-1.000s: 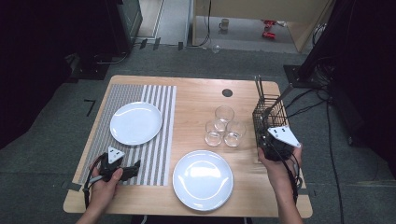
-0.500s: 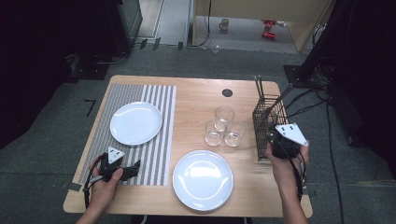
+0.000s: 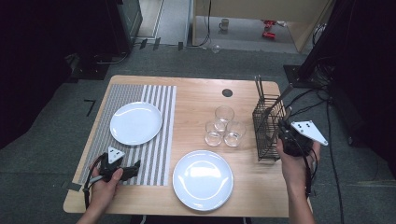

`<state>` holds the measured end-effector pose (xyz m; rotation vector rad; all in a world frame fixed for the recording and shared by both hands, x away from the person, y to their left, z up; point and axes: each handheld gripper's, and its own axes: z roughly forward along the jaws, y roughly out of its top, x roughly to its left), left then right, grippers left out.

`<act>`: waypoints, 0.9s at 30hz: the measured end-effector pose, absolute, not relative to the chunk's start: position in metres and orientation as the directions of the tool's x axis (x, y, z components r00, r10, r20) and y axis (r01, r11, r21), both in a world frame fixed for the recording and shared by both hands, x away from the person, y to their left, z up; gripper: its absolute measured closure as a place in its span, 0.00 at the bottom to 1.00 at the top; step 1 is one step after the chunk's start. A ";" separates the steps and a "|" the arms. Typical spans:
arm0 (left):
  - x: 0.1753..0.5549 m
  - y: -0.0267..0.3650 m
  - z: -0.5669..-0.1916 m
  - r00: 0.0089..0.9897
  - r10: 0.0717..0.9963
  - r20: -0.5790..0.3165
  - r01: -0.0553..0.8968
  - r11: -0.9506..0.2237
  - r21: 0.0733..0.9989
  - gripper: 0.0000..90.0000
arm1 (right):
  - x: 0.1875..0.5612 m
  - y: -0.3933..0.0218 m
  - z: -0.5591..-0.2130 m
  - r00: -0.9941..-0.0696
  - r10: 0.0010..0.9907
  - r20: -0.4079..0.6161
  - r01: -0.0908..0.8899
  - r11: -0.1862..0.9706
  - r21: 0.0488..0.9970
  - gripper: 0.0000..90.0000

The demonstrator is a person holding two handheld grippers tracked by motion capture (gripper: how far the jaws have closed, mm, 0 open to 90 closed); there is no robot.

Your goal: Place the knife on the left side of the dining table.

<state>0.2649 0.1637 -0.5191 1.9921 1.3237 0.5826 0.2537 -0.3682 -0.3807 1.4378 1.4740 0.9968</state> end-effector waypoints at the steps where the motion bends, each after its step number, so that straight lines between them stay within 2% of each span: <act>1: 0.265 0.164 -0.519 0.386 0.922 0.002 0.625 -0.264 0.735 0.15 | 0.254 -0.368 -0.381 -0.003 0.999 -0.032 0.343 0.031 0.939 0.93; 10: 0.265 0.163 -0.519 0.381 0.925 0.000 0.626 -0.258 0.735 0.16 | 0.254 -0.374 -0.366 -0.036 0.999 0.014 0.333 -0.001 0.943 0.93; 14: 0.264 0.163 -0.519 0.375 0.927 -0.002 0.628 -0.253 0.736 0.16 | 0.257 -0.375 -0.371 -0.045 0.999 0.008 0.351 0.008 0.936 0.93; 22: 0.264 0.163 -0.519 0.375 0.927 0.000 0.629 -0.254 0.735 0.16 | 0.252 -0.387 -0.392 -0.063 0.996 0.059 0.379 -0.031 0.925 0.93; 27: 0.264 0.163 -0.519 0.375 0.927 -0.001 0.629 -0.254 0.735 0.16 | 0.245 -0.389 -0.396 -0.069 0.996 0.057 0.357 -0.029 0.934 0.93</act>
